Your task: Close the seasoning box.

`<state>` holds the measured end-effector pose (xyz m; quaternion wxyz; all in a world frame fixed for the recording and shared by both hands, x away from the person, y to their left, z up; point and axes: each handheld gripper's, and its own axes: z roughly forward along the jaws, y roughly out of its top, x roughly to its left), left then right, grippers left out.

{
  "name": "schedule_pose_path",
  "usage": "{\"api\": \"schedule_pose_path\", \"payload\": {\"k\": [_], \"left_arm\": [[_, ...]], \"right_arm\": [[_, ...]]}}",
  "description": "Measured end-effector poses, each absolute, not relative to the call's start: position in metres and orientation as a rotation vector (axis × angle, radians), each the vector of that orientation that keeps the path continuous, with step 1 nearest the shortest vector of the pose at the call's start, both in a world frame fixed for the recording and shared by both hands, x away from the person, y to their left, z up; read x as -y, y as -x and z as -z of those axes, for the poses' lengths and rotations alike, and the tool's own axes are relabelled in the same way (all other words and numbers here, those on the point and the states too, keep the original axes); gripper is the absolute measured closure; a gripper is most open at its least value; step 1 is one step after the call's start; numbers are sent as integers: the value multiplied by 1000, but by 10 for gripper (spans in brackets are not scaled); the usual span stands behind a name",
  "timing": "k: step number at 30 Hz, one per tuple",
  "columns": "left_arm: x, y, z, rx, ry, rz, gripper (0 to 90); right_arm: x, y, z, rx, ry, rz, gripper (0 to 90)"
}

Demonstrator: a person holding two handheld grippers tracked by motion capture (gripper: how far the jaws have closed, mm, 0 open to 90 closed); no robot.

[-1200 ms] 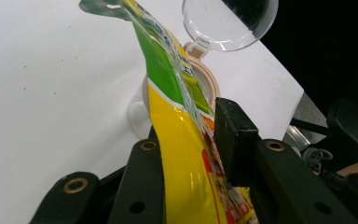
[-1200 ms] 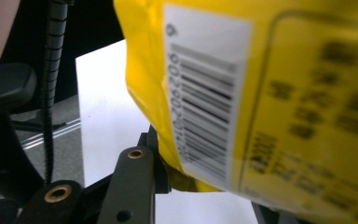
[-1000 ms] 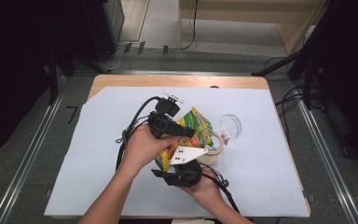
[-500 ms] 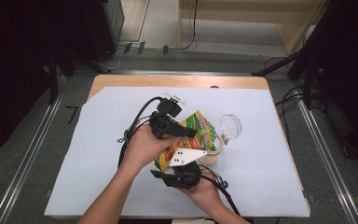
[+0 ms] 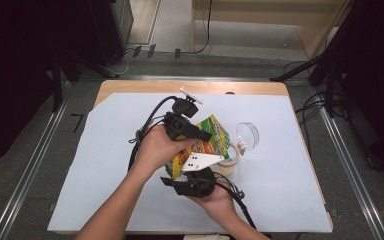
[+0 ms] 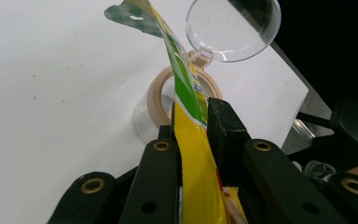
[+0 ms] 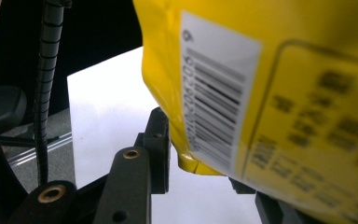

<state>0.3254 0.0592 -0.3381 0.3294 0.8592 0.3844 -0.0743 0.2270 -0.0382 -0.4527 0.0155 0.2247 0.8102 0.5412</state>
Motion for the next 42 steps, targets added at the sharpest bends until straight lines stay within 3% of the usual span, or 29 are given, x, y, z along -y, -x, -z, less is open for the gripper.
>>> {"api": "schedule_pose_path", "payload": {"k": [2, 10, 18, 42], "left_arm": [[-58, -327, 337, -1007, -2255, 201, 817], [-49, -333, 333, -1020, -2297, 208, 816], [-49, -341, 333, -1047, -2280, 258, 817], [-44, -343, 327, -1028, -2290, 234, 831]], "right_arm": [[38, -227, 452, -2528, -698, -1694, 622], [42, -226, 445, -2502, -694, -1697, 702], [44, -227, 443, -2495, -709, -1717, 705], [42, -230, 438, -2471, -747, -1737, 720]]}}
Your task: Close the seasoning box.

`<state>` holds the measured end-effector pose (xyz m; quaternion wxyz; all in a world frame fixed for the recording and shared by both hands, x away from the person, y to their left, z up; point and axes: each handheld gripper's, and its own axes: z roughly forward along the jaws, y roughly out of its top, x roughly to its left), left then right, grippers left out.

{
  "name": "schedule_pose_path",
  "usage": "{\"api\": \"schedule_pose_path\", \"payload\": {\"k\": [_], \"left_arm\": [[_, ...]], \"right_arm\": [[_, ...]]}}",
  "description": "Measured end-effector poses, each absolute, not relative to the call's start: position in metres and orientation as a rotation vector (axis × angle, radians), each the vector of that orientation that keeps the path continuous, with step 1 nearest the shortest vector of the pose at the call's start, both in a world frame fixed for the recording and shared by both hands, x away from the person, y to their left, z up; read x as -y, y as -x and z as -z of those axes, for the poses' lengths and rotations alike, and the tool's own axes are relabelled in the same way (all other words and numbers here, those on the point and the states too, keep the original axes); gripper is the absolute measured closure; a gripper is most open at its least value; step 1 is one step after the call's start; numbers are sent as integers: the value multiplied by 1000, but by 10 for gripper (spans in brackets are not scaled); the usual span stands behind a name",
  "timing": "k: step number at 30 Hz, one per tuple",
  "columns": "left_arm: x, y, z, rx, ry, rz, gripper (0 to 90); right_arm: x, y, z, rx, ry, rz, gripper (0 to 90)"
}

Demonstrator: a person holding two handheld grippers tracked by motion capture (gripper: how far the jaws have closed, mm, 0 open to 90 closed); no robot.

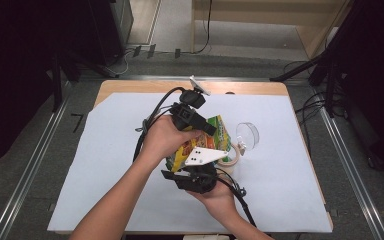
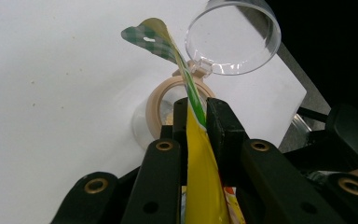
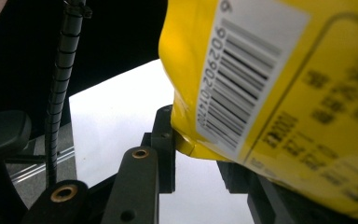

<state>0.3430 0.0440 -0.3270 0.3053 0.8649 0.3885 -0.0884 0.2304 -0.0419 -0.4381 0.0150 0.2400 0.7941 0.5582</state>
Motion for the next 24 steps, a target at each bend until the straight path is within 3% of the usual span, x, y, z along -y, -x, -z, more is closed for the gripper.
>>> {"api": "schedule_pose_path", "payload": {"k": [24], "left_arm": [[-45, -344, 328, -1015, -2286, 224, 830]], "right_arm": [[42, -232, 439, -2476, -746, -1717, 721]]}}
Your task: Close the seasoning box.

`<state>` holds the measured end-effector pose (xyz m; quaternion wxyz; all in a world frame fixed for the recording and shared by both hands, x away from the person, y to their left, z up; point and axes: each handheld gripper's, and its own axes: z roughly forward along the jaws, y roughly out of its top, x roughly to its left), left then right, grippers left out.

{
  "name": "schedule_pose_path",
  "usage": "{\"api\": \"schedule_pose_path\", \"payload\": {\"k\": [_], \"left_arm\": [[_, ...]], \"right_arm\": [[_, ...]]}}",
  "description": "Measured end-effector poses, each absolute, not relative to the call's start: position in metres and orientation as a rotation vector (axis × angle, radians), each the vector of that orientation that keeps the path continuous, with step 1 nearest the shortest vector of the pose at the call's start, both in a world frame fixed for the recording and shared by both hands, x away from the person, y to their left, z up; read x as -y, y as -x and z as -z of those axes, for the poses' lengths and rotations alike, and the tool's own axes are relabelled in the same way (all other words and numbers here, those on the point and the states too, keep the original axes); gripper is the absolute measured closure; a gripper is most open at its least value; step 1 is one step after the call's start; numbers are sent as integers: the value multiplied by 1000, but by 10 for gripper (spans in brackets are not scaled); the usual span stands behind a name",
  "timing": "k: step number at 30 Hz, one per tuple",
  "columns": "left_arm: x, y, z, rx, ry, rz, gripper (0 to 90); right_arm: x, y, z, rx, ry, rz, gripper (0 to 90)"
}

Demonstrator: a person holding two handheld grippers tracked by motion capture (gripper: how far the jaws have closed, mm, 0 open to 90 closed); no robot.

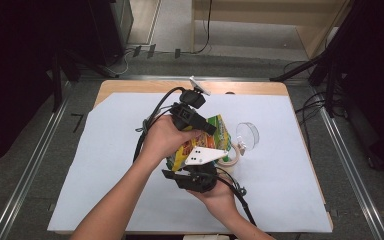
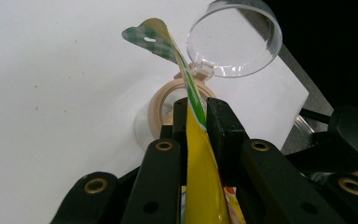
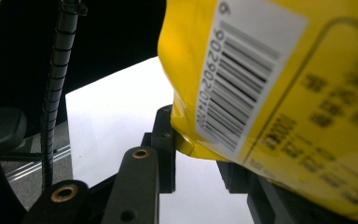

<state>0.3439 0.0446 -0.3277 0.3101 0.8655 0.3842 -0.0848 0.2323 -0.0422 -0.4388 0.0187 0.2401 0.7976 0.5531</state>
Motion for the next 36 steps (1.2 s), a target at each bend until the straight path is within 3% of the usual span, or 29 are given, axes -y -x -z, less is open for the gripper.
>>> {"api": "schedule_pose_path", "payload": {"k": [36], "left_arm": [[-43, -346, 326, -1008, -2274, 222, 830]], "right_arm": [[42, -235, 438, -2471, -753, -1709, 724]]}}
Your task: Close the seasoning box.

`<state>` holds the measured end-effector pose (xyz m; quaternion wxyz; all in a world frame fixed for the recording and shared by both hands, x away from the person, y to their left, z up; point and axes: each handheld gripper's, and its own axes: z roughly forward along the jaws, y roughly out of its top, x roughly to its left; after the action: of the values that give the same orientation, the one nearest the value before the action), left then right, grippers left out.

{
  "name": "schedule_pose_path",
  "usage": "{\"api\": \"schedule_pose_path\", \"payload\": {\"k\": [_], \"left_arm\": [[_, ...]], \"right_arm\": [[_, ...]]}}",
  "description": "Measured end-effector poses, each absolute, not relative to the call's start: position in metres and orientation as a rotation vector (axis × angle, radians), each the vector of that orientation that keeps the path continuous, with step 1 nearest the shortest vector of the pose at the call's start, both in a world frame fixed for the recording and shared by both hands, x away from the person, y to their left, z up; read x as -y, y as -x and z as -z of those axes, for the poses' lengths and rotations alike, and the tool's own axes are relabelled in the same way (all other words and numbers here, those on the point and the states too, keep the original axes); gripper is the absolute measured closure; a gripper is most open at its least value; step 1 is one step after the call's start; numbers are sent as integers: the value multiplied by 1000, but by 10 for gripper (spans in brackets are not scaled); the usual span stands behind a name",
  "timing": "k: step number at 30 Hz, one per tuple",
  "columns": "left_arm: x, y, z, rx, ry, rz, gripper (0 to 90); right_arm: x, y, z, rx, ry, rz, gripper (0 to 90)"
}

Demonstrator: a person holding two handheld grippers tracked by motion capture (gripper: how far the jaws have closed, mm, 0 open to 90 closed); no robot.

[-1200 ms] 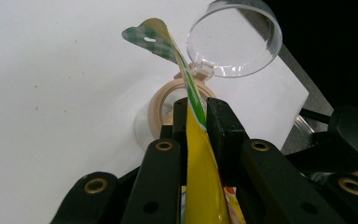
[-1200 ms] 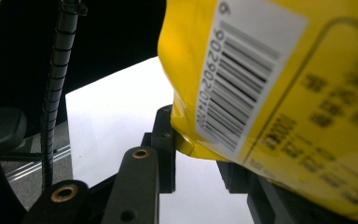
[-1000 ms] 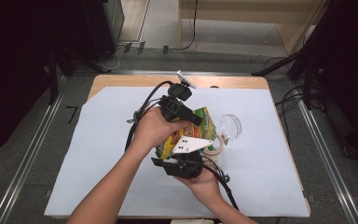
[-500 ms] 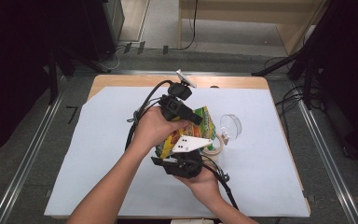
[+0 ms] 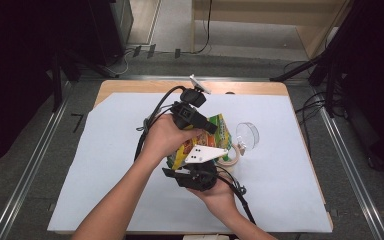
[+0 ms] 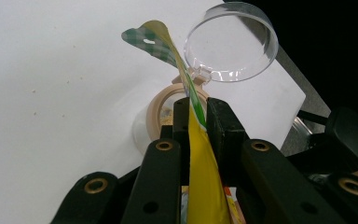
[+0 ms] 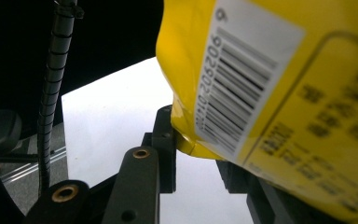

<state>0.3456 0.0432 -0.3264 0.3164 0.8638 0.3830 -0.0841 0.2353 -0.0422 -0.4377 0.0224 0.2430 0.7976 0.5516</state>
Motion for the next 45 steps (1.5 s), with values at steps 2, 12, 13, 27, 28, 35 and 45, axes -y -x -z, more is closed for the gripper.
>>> {"api": "schedule_pose_path", "payload": {"k": [2, 12, 13, 27, 28, 35, 45], "left_arm": [[-43, -346, 326, -1008, -2275, 222, 830], [-42, -345, 326, -1009, -2273, 228, 829], [-42, -346, 326, -1009, -2272, 228, 829], [-40, -346, 326, -1006, -2269, 222, 830], [-40, -346, 326, -1006, -2269, 223, 830], [-39, -344, 324, -1000, -2277, 218, 830], [-35, -340, 321, -989, -2295, 193, 831]], "right_arm": [[42, -235, 438, -2471, -756, -1710, 724], [43, -235, 438, -2465, -755, -1709, 724], [43, -235, 438, -2464, -755, -1709, 724], [44, -236, 438, -2459, -756, -1704, 725], [44, -236, 438, -2462, -759, -1705, 725], [44, -236, 438, -2461, -759, -1709, 726], [45, -236, 438, -2456, -755, -1716, 729]]}}
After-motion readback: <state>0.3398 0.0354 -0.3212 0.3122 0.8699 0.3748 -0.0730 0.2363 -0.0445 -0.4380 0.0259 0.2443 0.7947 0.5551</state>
